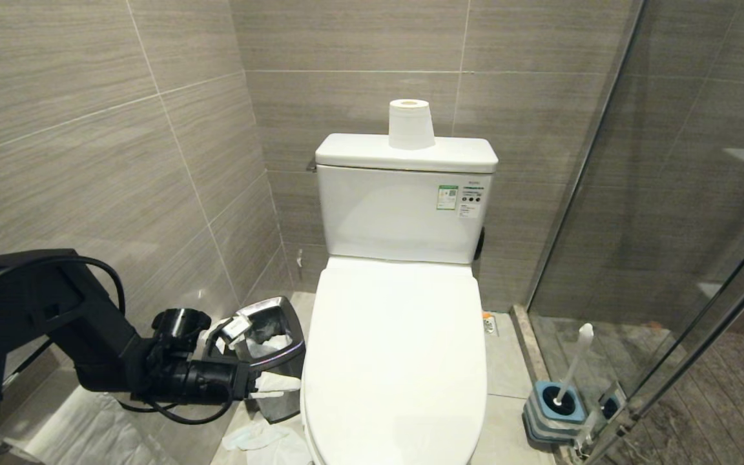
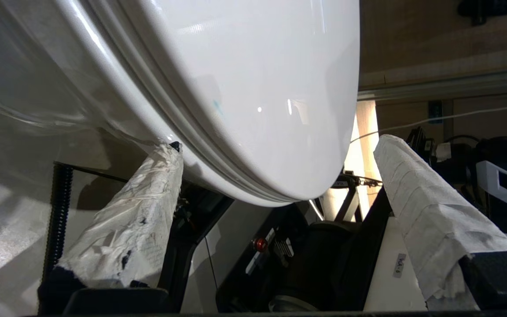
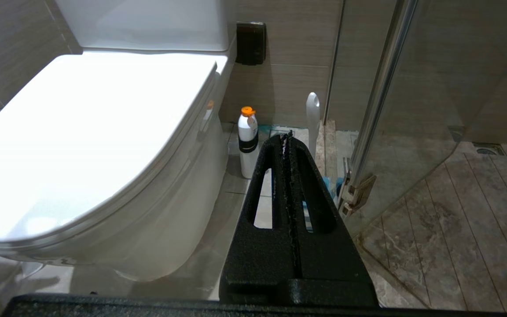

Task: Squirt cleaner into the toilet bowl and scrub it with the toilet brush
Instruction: Use the left hand to lift the toilet lid slightly

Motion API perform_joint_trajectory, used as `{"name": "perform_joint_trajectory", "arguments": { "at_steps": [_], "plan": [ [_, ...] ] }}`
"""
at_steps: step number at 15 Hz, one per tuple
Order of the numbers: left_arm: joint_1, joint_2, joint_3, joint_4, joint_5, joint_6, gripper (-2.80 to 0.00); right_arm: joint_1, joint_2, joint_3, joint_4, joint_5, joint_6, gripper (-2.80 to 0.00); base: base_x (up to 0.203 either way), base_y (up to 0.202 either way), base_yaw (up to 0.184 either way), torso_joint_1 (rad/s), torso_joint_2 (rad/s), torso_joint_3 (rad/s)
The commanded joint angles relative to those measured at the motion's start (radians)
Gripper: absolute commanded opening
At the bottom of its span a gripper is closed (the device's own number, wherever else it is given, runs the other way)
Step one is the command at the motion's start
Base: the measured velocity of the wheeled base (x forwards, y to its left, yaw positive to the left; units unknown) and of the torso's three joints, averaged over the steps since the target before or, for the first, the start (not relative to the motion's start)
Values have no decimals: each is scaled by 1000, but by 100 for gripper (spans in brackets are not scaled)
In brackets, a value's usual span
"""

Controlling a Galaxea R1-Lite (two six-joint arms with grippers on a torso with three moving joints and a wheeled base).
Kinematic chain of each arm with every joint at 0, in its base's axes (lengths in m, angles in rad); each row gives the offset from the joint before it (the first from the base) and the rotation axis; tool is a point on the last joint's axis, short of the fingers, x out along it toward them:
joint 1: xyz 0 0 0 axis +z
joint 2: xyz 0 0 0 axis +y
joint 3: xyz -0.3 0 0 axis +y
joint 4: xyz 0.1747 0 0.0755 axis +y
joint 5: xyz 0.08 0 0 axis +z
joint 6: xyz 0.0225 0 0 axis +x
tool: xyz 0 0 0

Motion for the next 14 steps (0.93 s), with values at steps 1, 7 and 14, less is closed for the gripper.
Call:
{"name": "perform_joint_trajectory", "arguments": {
  "at_steps": [1,7,14],
  "plan": [
    [-23,-7,20,-12,4,-2,0,0,0,0,0,0,1,-280,0,0,0,0,0,0],
    [-64,4,18,-14,83,1,0,0,0,1,0,0,1,-280,0,0,0,0,0,0],
    [-54,-25,10,25,89,6,0,0,0,1,0,0,1,-280,0,0,0,0,0,0]
  ]
}}
